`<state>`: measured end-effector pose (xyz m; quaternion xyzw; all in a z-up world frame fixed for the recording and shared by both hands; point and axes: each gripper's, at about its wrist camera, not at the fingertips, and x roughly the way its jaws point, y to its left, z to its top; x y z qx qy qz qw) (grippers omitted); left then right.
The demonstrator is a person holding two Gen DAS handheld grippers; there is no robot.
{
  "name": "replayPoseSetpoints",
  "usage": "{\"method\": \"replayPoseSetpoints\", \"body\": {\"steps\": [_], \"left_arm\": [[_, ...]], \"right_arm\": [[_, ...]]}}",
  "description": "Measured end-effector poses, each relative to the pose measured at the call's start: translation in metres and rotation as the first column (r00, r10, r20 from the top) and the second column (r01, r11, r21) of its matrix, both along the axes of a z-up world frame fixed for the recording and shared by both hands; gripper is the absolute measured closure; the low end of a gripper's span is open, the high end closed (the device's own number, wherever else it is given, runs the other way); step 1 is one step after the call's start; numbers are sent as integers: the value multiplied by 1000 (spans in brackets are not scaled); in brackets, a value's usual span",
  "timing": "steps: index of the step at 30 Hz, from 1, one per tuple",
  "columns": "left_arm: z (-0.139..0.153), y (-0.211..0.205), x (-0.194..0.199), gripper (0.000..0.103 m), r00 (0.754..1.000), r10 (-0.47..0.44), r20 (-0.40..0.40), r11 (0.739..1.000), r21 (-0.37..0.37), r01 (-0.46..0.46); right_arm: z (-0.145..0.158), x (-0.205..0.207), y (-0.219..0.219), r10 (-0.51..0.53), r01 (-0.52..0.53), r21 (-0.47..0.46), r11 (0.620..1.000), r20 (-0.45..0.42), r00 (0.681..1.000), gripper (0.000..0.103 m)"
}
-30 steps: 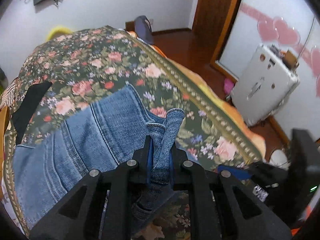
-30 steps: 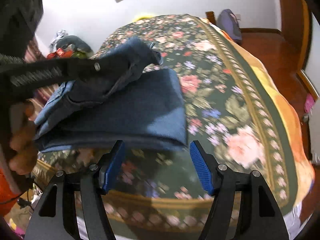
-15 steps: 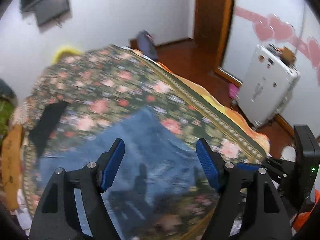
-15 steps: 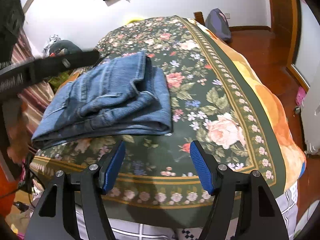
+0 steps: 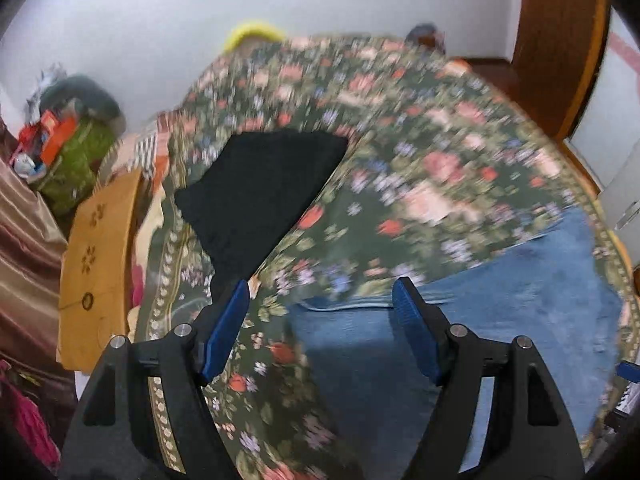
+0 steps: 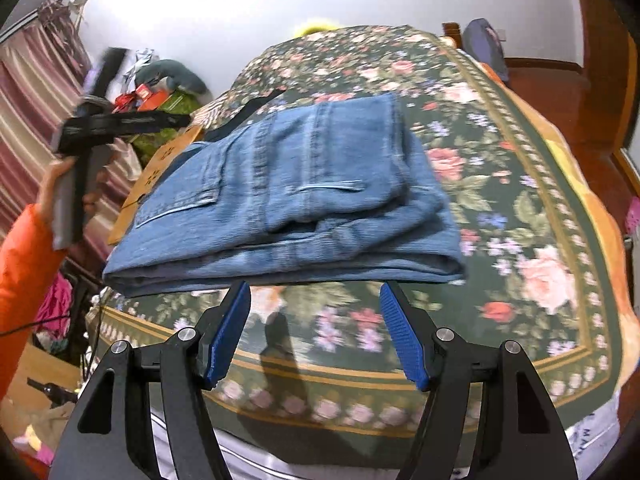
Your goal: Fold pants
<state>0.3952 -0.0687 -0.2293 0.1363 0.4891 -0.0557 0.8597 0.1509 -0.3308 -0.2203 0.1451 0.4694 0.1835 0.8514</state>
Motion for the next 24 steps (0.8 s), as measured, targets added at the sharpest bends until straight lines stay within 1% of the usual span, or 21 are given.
{"method": "replayPoseSetpoints", "body": {"steps": [2,5,7,9,13,15,18,19,21,23,24], "left_arm": [[-24,7,10,29,999,4,-47,1000,27,-2],[-46,15,12,29,995,-36,-92,999,-7,36],[-48,20,6,28,995,-61,-79,998,-21,60],[-48,25,-6,28,995,-78,-64,997,-17,77],[-41,42,-39,28,995,-99,-29,995,18,99],[-35,54,-59,28,997,-76,-32,997,7,77],[-30,63,-96,28,998,-39,-40,999,-12,38],[-29,62,-112,30,998,-40,-39,999,-11,39],[-26,52,-140,34,997,-70,-27,998,-2,70],[-22,41,-161,42,996,-83,-14,997,-4,83],[-20,35,-169,45,996,-84,-11,996,-16,84]], "right_arm": [[0,5,11,16,-16,-11,1000,-6,1000,39],[-4,18,25,37,-37,-48,998,-19,999,39],[-5,24,28,44,-46,-51,998,-33,998,38],[-3,33,29,41,-43,-77,996,-26,999,38],[6,54,29,43,-41,-112,993,13,999,38],[10,73,29,52,-47,-117,992,40,998,38],[5,97,30,62,-58,-119,991,37,997,38],[3,103,30,65,-61,-129,990,30,997,38],[-1,109,27,62,-56,-184,981,23,998,38],[1,106,17,39,-33,-232,972,23,999,38],[4,103,12,28,-21,-242,970,25,999,38]]}}
